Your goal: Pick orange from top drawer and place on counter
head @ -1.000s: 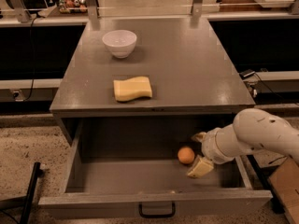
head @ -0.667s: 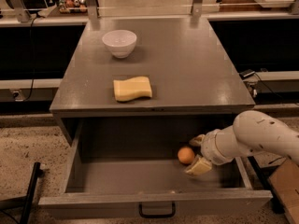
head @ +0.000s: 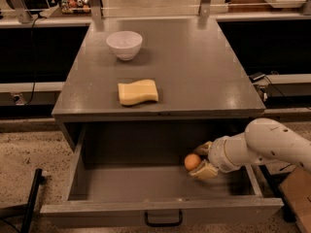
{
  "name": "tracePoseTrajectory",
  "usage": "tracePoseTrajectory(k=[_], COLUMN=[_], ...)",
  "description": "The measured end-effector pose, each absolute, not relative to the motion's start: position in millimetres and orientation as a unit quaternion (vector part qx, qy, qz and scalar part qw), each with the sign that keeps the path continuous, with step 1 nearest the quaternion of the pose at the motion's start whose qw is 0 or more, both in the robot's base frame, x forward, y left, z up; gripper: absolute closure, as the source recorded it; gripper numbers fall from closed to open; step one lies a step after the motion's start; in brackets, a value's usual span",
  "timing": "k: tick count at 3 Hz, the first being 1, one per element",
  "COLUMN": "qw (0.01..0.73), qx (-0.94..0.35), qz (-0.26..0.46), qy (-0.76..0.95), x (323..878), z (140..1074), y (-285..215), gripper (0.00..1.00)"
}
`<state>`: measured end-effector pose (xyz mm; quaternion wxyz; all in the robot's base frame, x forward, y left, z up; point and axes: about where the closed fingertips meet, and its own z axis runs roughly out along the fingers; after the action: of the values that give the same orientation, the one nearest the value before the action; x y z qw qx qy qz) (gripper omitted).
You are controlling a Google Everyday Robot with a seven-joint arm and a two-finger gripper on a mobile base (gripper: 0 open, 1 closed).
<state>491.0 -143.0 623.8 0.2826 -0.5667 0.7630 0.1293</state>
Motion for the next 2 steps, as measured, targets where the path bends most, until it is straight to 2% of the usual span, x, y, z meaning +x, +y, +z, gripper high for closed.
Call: tracePoseTrajectory(k=[1, 2], qw=[0.291, 0.307], qx=[-0.562, -0.557], qz=[0.143, 0.166], qy=[0.761, 0.753], x=[493.8, 493.7], z=[620.4, 620.1], y=[-138.9, -136.7], gripper=[0.63, 0.86])
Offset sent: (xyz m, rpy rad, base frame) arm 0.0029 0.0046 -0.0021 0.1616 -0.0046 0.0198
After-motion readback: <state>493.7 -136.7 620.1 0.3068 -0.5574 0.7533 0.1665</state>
